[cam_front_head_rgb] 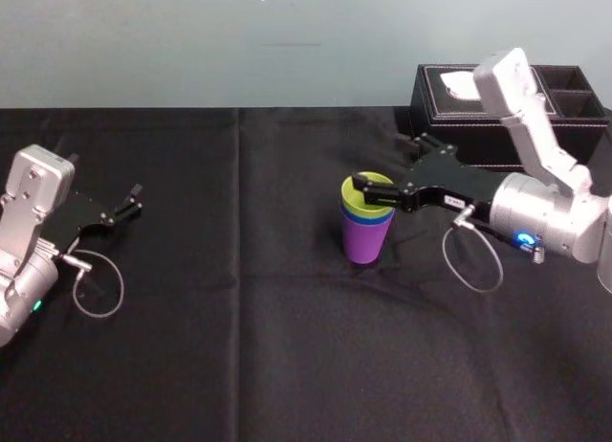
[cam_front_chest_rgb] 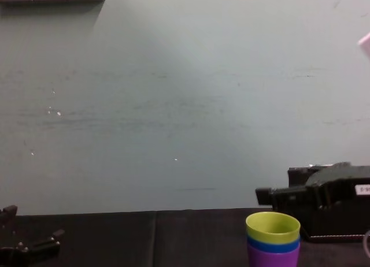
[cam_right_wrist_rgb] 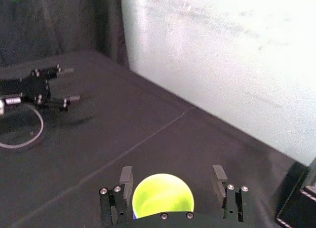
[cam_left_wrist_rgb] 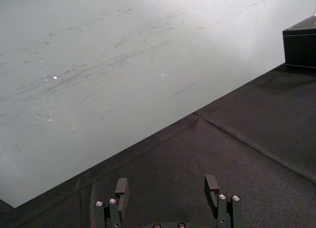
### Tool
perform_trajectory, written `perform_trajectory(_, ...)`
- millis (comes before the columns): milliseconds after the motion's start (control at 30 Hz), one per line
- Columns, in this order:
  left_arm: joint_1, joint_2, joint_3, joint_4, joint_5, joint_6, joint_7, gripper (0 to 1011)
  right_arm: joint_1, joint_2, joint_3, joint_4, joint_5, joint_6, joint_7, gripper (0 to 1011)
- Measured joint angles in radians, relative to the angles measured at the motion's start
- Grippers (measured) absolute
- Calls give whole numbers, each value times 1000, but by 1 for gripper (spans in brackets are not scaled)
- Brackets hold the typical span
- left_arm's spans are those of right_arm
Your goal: Stack the three plastic cups sequentially using one hand.
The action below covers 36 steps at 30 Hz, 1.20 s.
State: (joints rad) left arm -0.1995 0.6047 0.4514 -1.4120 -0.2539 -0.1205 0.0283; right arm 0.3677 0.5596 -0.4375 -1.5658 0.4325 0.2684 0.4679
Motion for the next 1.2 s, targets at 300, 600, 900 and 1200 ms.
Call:
perform_trajectory(300,0,0,0,0,0,0,0,1011,-142,29,126,-107,24,-95,-104,1003)
perform_trajectory(600,0,0,0,0,0,0,0,1011,-267,22,235,-117,21,-168,-184,1003)
perform_trajectory(900,0,0,0,0,0,0,0,1011,-326,4,285,-75,21,-192,-195,1003)
perform_trajectory(1200,0,0,0,0,0,0,0,1011,-324,4,284,-74,21,-192,-193,1003)
